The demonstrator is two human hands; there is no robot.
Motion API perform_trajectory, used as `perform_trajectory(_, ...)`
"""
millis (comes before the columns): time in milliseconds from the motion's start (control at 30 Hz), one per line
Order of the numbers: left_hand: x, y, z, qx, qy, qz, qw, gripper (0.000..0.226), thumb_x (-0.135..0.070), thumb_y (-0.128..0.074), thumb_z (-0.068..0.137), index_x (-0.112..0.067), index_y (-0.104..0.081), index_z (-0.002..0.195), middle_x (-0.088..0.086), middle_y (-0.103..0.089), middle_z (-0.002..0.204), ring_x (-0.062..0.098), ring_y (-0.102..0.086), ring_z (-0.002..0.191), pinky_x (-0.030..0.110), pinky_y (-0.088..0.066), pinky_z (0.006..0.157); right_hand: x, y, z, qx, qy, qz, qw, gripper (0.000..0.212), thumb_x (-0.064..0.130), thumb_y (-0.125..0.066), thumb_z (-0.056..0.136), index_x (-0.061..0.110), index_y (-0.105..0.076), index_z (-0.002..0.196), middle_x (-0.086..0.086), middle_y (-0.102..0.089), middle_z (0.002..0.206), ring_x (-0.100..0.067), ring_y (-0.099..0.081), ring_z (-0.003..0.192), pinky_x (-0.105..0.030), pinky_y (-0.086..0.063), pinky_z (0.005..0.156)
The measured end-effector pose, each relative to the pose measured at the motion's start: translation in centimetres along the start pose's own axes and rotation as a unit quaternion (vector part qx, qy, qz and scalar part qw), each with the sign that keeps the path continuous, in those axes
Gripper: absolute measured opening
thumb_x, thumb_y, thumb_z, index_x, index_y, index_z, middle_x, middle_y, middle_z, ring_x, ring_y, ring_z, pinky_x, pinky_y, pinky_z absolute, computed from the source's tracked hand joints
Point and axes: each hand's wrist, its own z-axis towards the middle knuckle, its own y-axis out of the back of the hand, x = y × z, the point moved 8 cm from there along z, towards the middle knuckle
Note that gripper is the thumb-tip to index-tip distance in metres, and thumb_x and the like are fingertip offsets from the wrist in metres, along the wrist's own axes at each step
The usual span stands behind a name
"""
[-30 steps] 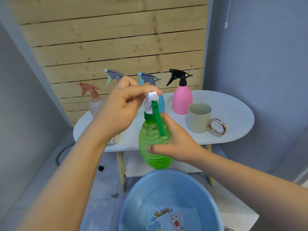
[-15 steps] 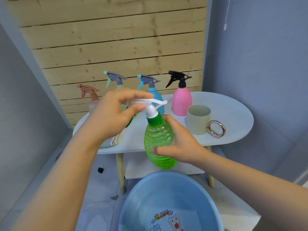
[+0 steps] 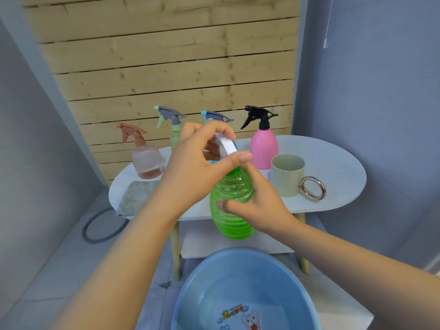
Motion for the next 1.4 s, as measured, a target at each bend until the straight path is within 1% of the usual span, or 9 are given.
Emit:
perform_trajectory(300, 1.3, -0.1, 0.3, 0.079, 0.037, -0.111, 0.99, 0.049, 0.014, -0.043, 0.09, -0.026, -0.058, 0.115, -0.009, -0.066, 0.11, 0.006, -0.061, 0.105, 0.026, -0.047, 0.094, 0.0, -0.1, -0.5, 0.04, -0.013, 0.001, 0.999, 0.053, 0.032, -0.073, 0.056, 0.031, -0.049, 0.104, 0.009, -0.062, 0.094, -0.007, -0.06, 0.086, -0.02, -0.045, 0.077)
perform_trajectory(467, 0.0, 0.4, 0.1, 0.0, 0.01, 0.1, 0.995, 0.029, -0.027, -0.053, 0.085, -0.038, -0.062, 0.111, -0.016, -0.048, 0.102, 0.003, -0.044, 0.098, 0.018, -0.033, 0.085, -0.3, 0.1, -0.6, 0.021, -0.011, 0.0, 1.0, 0.05, 0.036, -0.071, 0.054, 0.031, -0.05, 0.099, 0.004, -0.062, 0.095, -0.009, -0.06, 0.084, -0.02, -0.045, 0.073)
perform_trajectory(567, -0.9, 0.6, 0.4, -0.006, -0.017, 0.163, 0.986, 0.021, -0.023, -0.061, 0.09, -0.029, -0.064, 0.109, -0.01, -0.047, 0.092, -0.005, -0.045, 0.067, 0.006, -0.031, 0.064, -0.2, 0.1, -0.6, 0.023, -0.002, -0.022, 0.999, 0.052, 0.04, -0.07, 0.052, 0.035, -0.049, 0.1, 0.006, -0.06, 0.096, -0.005, -0.059, 0.084, -0.017, -0.043, 0.071)
perform_trajectory(667, -1.3, 0.3, 0.6, 0.021, -0.014, 0.213, 0.977, 0.021, -0.011, -0.059, 0.089, -0.027, -0.064, 0.102, -0.011, -0.049, 0.09, -0.003, -0.044, 0.064, 0.003, -0.033, 0.062, 0.1, -0.1, -0.8, 0.035, 0.005, -0.037, 0.999, 0.054, 0.041, -0.069, 0.052, 0.035, -0.049, 0.102, 0.012, -0.06, 0.094, 0.001, -0.057, 0.083, -0.011, -0.041, 0.069)
perform_trajectory(867, -0.3, -0.2, 0.2, 0.097, 0.11, -0.034, 0.989, 0.021, -0.027, -0.051, 0.089, -0.011, -0.065, 0.083, -0.006, -0.063, 0.079, 0.0, -0.057, 0.067, 0.011, -0.046, 0.066, 0.1, 0.5, -0.9, 0.043, 0.002, -0.043, 0.998, 0.046, 0.032, -0.071, 0.056, 0.041, -0.049, 0.095, 0.018, -0.057, 0.088, 0.003, -0.054, 0.08, -0.009, -0.039, 0.068)
perform_trajectory(967, -0.2, 0.1, 0.1, 0.083, 0.108, -0.023, 0.99, 0.038, -0.049, -0.054, 0.086, -0.015, -0.069, 0.088, -0.007, -0.066, 0.082, -0.002, -0.057, 0.071, 0.011, -0.045, 0.07, -0.1, 0.6, -1.0, 0.037, 0.002, -0.042, 0.998, 0.051, 0.032, -0.071, 0.056, 0.034, -0.052, 0.103, 0.014, -0.059, 0.094, -0.001, -0.056, 0.086, -0.015, -0.043, 0.073)
perform_trajectory(1067, -0.1, 0.2, 0.1, 0.091, 0.107, -0.051, 0.989, 0.016, -0.013, -0.059, 0.091, -0.015, -0.071, 0.1, -0.004, -0.071, 0.099, -0.001, -0.063, 0.085, 0.008, -0.048, 0.076, 0.0, 0.9, -1.0, 0.032, 0.01, -0.043, 0.999, 0.05, 0.03, -0.072, 0.057, 0.037, -0.049, 0.101, 0.015, -0.058, 0.094, 0.001, -0.056, 0.084, -0.012, -0.041, 0.071)
perform_trajectory(1200, 0.3, 0.6, 0.0, 0.117, 0.102, -0.074, 0.985, 0.041, 0.012, -0.045, 0.091, -0.012, -0.062, 0.119, -0.001, -0.068, 0.112, 0.008, -0.065, 0.1, 0.013, -0.051, 0.083, 0.2, 1.3, -1.0, 0.031, 0.016, -0.057, 0.998, 0.052, 0.031, -0.072, 0.057, 0.038, -0.048, 0.102, 0.014, -0.058, 0.096, 0.001, -0.055, 0.085, -0.011, -0.041, 0.071)
perform_trajectory(1400, -0.1, 0.1, 0.4, 0.129, 0.015, 0.214, 0.968, 0.04, -0.004, -0.047, 0.089, -0.022, -0.064, 0.119, -0.007, -0.062, 0.115, 0.014, -0.05, 0.112, 0.027, -0.034, 0.096, 0.1, 1.2, -1.1, 0.027, 0.017, -0.068, 0.997, 0.052, 0.031, -0.072, 0.056, 0.035, -0.048, 0.103, 0.012, -0.058, 0.097, -0.001, -0.055, 0.086, -0.015, -0.042, 0.073)
